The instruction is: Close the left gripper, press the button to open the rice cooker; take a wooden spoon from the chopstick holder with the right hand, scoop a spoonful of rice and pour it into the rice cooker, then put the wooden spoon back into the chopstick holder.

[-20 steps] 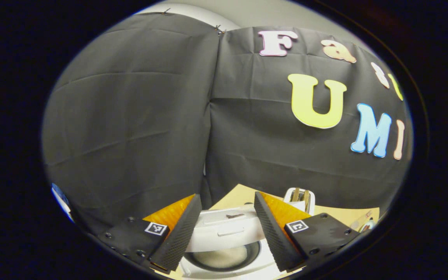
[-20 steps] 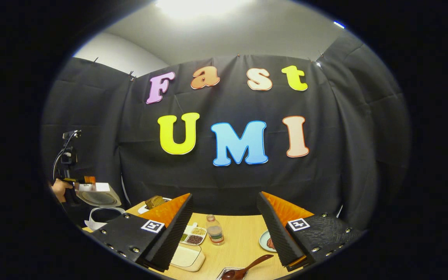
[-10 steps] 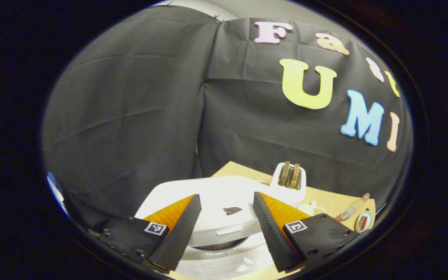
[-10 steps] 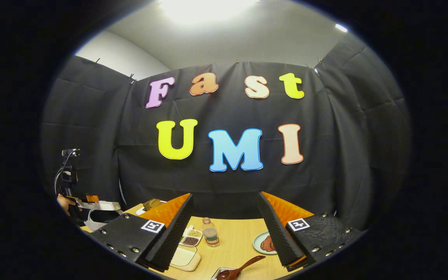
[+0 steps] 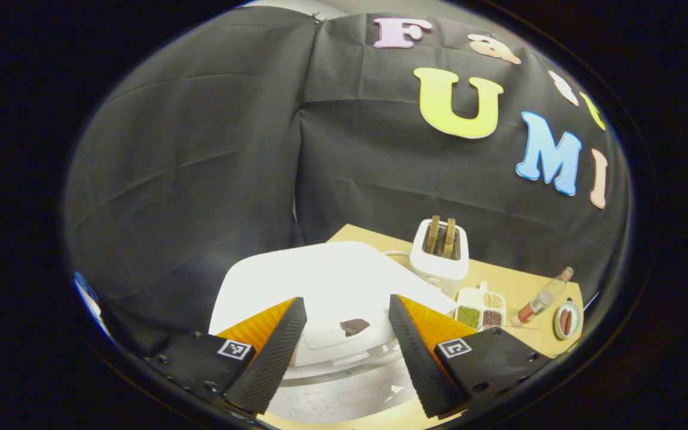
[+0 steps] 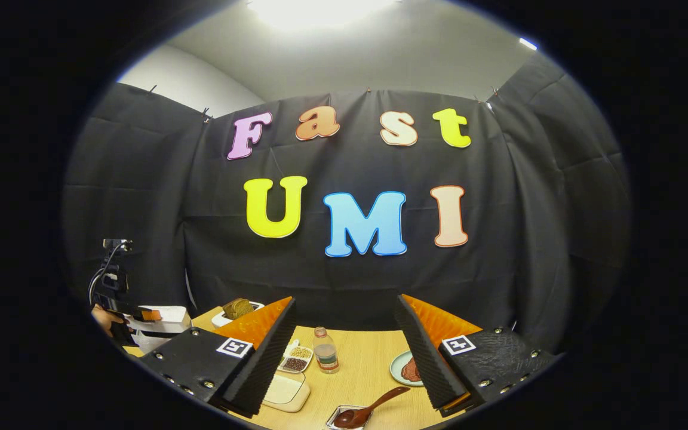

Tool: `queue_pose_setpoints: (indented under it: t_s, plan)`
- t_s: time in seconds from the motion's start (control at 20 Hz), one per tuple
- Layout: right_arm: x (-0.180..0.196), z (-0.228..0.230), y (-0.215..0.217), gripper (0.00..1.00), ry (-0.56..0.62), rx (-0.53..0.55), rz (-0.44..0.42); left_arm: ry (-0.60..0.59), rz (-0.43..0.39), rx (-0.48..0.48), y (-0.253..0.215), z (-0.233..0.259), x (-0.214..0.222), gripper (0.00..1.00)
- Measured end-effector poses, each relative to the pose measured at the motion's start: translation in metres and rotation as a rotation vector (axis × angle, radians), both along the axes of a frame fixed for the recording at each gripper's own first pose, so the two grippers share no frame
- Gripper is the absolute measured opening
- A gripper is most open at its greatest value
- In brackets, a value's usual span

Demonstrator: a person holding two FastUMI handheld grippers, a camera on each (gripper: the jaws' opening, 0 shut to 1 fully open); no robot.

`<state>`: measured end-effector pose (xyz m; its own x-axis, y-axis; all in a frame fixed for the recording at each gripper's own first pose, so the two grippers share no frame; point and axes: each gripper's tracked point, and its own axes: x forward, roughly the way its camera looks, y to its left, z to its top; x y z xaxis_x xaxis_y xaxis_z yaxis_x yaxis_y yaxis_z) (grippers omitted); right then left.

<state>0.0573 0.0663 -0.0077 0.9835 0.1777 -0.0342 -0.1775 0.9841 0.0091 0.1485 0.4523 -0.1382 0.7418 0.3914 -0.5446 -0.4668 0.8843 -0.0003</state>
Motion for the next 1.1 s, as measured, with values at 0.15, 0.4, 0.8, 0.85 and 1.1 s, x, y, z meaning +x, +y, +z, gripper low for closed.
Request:
queue_pose_setpoints:
  t_s: [0.15,0.4,0.8,0.85,1.1]
  plan:
    - [0.0,-0.003,0.0,0.99,0.01,0.0,-0.001,0.022,-0.007,-0.009,-0.001,-0.008,-0.004,0.97]
    - [0.0,-0.006,0.001,0.99,0.02,0.001,-0.009,0.072,-0.029,-0.03,-0.006,-0.018,-0.009,0.97]
    - [0.003,-0.011,0.013,0.99,0.03,0.003,0.002,0.142,-0.054,-0.008,-0.006,-0.029,-0.015,0.96]
    - [0.004,-0.012,0.015,0.99,0.032,0.006,0.003,0.137,-0.053,0.003,-0.007,-0.023,-0.016,0.98]
    - [0.002,-0.014,0.019,0.99,0.039,0.007,-0.001,0.128,-0.057,0.005,-0.004,-0.027,-0.014,0.99]
